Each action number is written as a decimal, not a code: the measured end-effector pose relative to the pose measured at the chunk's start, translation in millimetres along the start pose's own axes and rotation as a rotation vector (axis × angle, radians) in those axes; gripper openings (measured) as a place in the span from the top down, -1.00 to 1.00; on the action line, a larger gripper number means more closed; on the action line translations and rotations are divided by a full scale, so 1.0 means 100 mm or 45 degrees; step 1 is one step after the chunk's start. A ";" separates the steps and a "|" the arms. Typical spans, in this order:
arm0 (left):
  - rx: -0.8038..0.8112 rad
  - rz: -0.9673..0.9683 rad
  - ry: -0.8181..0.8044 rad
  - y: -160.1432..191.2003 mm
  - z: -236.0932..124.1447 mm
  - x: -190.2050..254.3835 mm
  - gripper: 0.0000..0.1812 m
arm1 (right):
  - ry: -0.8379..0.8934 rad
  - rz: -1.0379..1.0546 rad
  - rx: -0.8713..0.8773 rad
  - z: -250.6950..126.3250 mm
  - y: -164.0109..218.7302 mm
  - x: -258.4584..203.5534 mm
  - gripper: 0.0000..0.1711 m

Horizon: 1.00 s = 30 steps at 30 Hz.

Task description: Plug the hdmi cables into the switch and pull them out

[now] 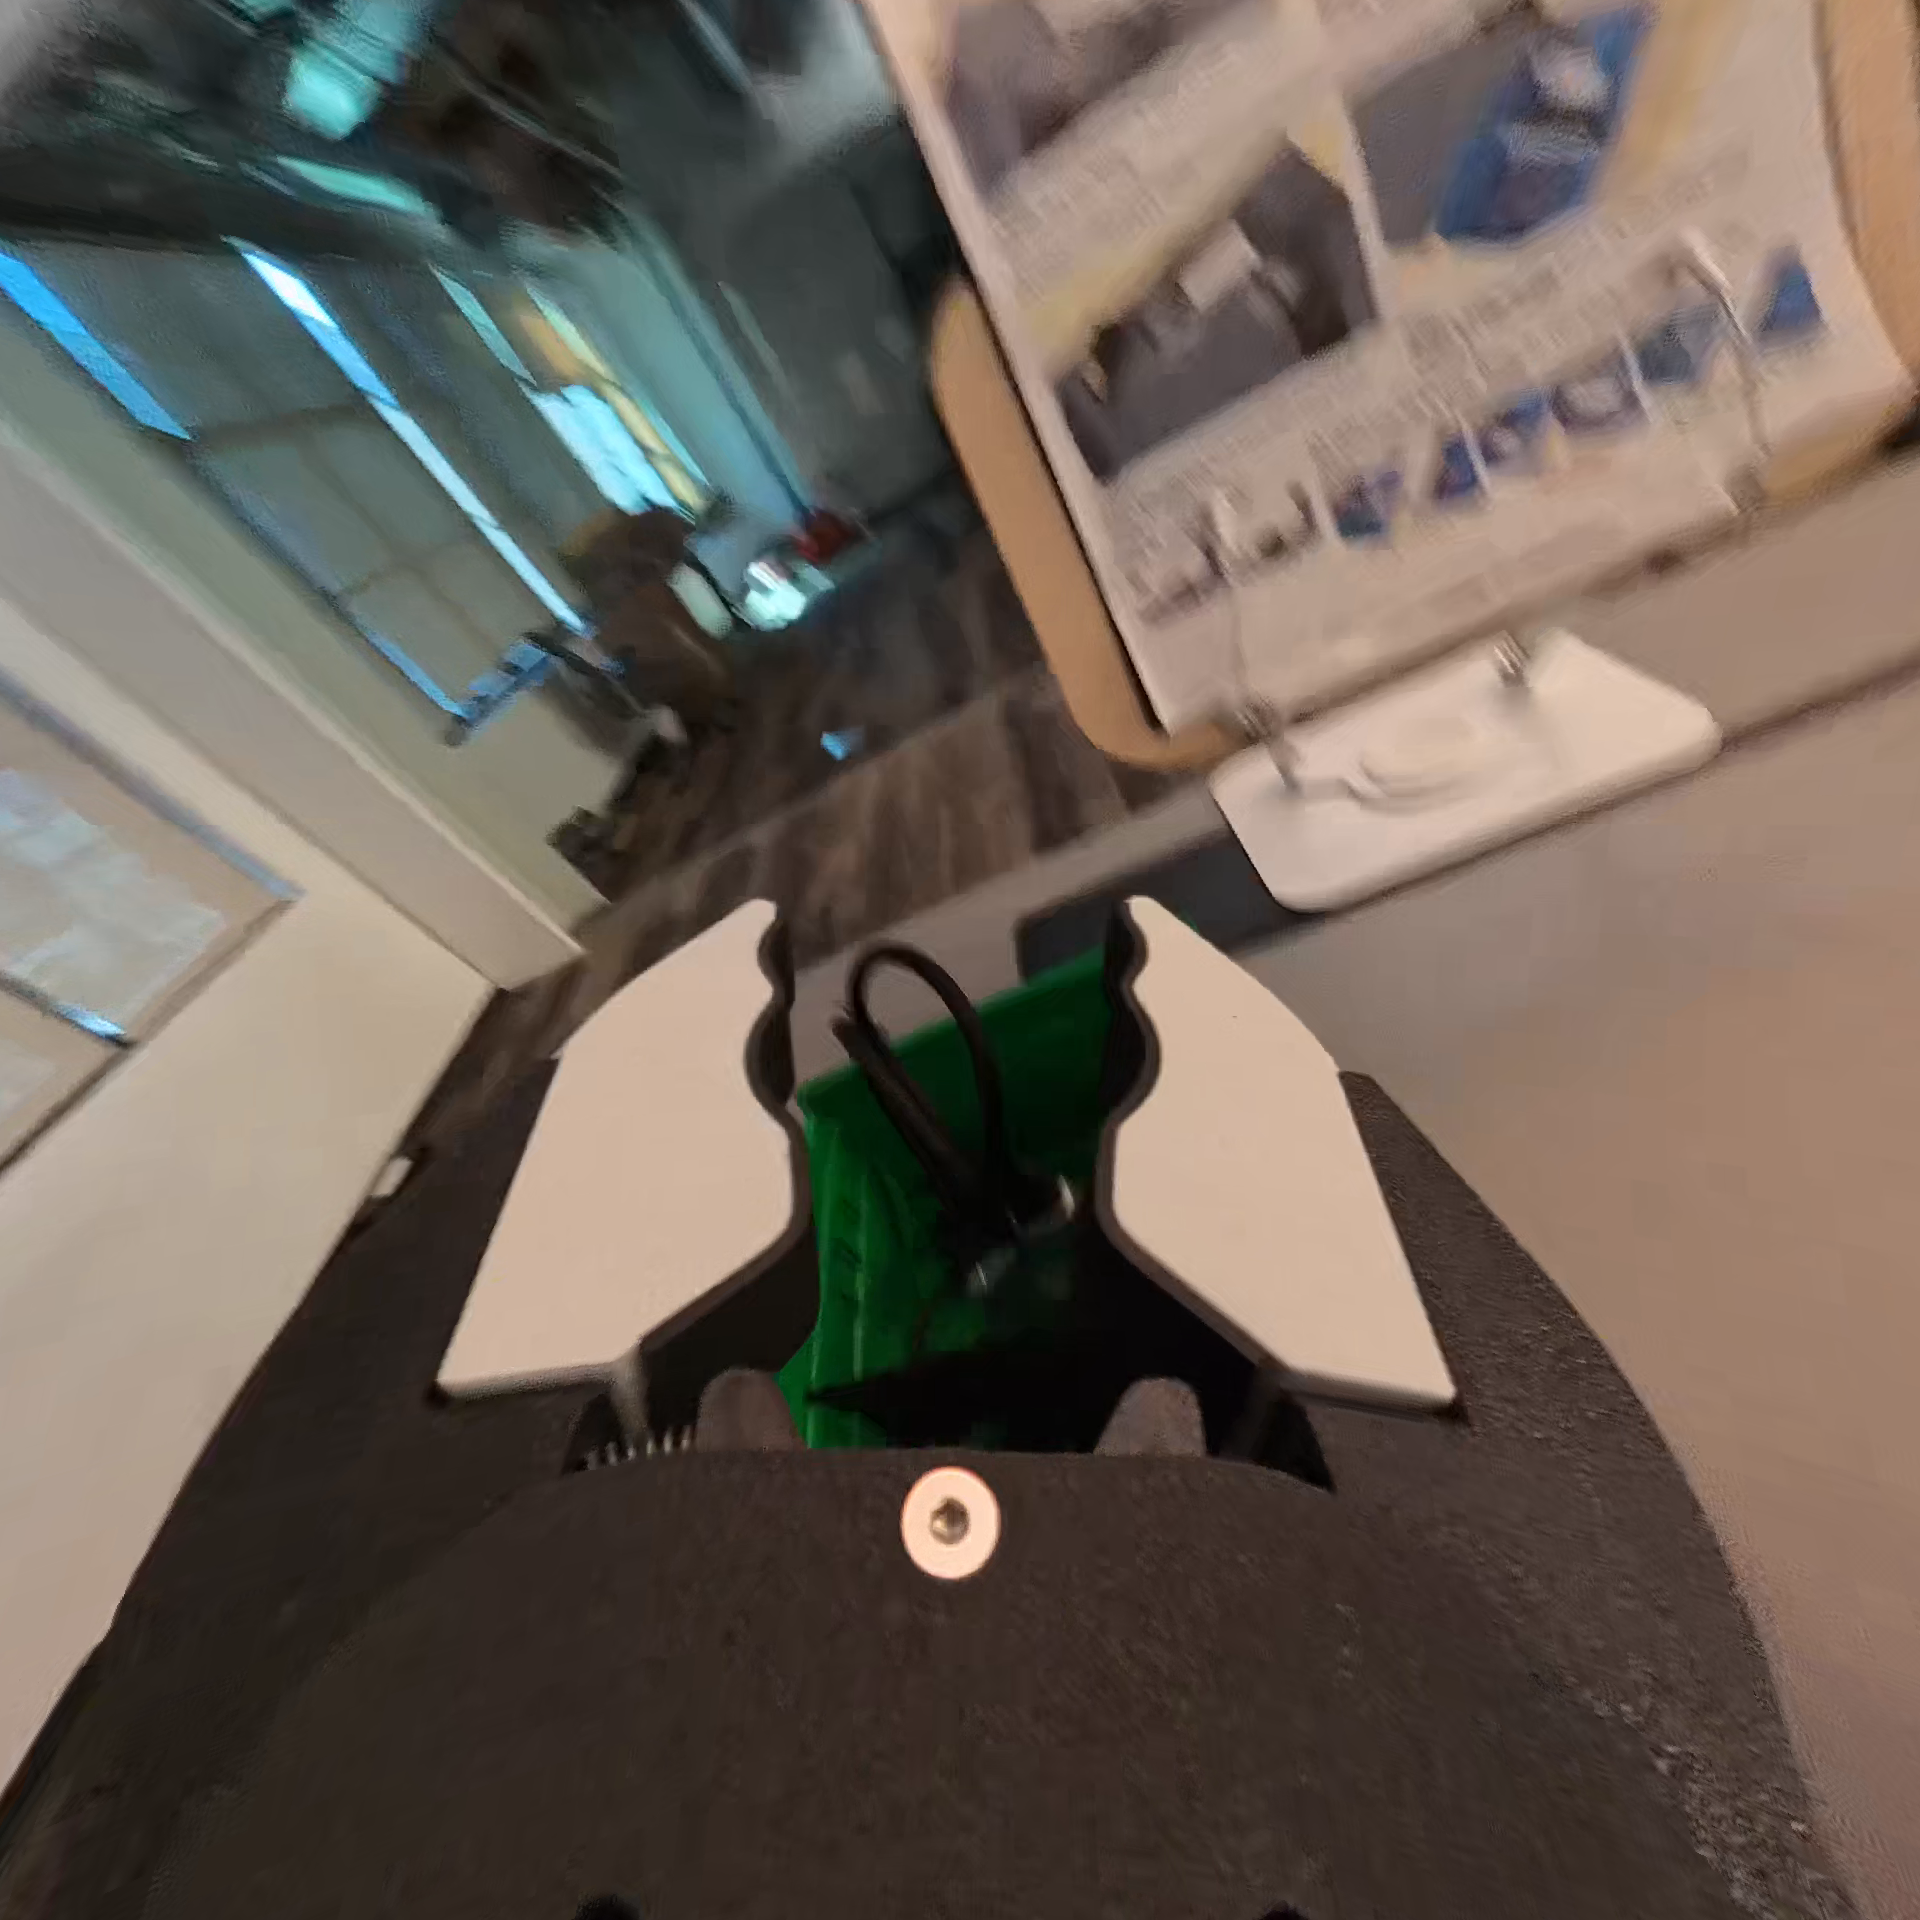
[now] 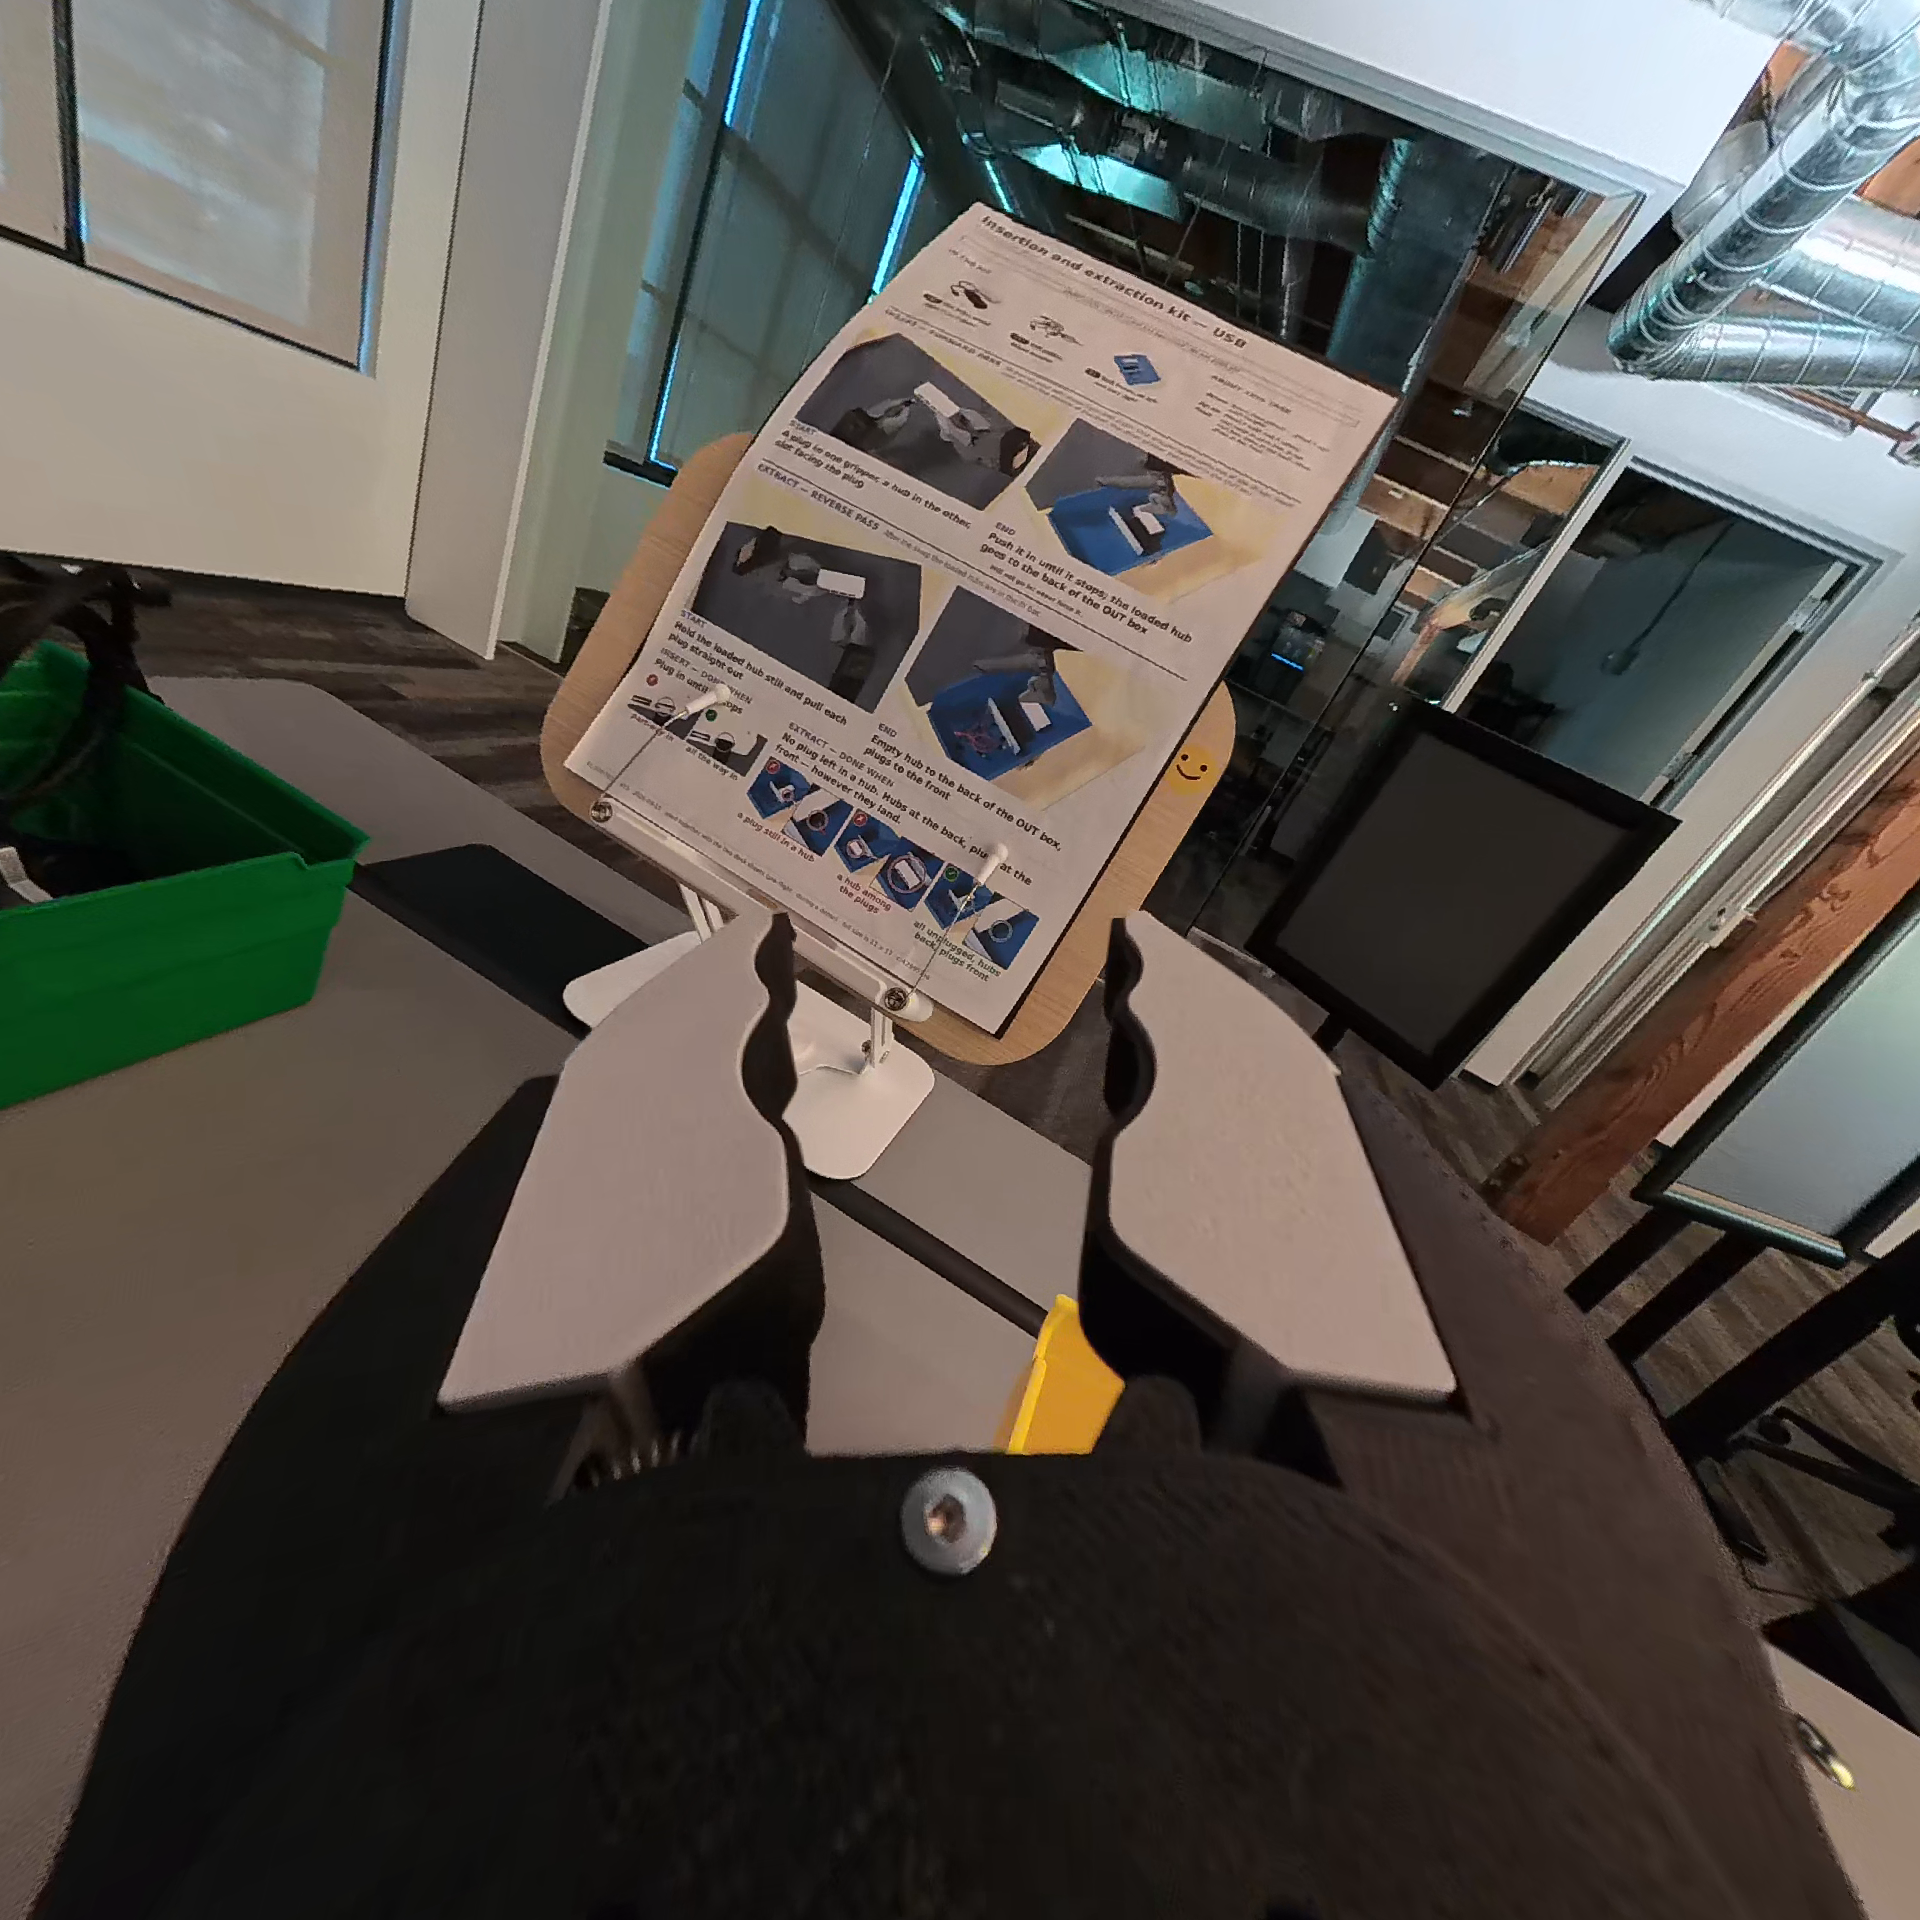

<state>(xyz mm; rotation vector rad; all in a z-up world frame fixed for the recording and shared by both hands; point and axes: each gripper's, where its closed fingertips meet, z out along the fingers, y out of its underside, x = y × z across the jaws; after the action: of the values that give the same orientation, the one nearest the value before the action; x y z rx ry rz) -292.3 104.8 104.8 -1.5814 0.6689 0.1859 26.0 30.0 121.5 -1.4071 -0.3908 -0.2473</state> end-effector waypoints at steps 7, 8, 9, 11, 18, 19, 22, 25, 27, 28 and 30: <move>-0.776 0.069 0.626 1.18 -0.32 0.29 0.44 | -0.036 -0.018 -0.039 0.04 0.08 -0.04 0.32; -0.860 0.076 0.613 1.32 -0.32 0.25 0.47 | -0.035 -0.022 -0.047 0.05 0.09 -0.04 0.32; -0.941 0.077 0.627 1.45 -0.33 0.25 0.53 | -0.036 -0.027 -0.054 0.06 0.11 -0.05 0.32; -1.073 0.082 0.730 1.66 -0.35 0.37 0.58 | -0.042 -0.037 -0.068 0.07 0.13 -0.06 0.32; -1.373 0.179 0.971 2.14 -0.40 0.74 0.62 | -0.041 -0.052 -0.075 0.07 0.15 -0.04 0.32; -1.397 0.184 0.987 2.18 -0.40 0.76 0.63 | -0.043 -0.051 -0.075 0.07 0.15 -0.04 0.32; -1.484 0.192 1.037 2.31 -0.45 0.79 0.70 | -0.045 -0.053 -0.083 0.08 0.17 -0.03 0.32; -1.526 0.164 1.094 2.35 -0.49 0.80 0.79 | -0.050 -0.050 -0.085 0.08 0.18 -0.03 0.32; -1.522 0.149 1.108 2.34 -0.51 0.78 0.80 | -0.048 -0.053 -0.086 0.08 0.17 -0.02 0.32; -1.518 0.151 1.114 2.33 -0.53 0.75 0.82 | -0.047 -0.055 -0.086 0.07 0.17 -0.02 0.32; -1.491 0.144 1.133 2.28 -0.58 0.71 0.84 | -0.042 -0.055 -0.085 0.07 0.17 0.00 0.32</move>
<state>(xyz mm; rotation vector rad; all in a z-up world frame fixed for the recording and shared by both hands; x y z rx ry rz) -368.0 32.6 -117.6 -2.7899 1.5024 -0.0990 31.4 39.3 107.0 -1.4706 -0.4444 -0.2746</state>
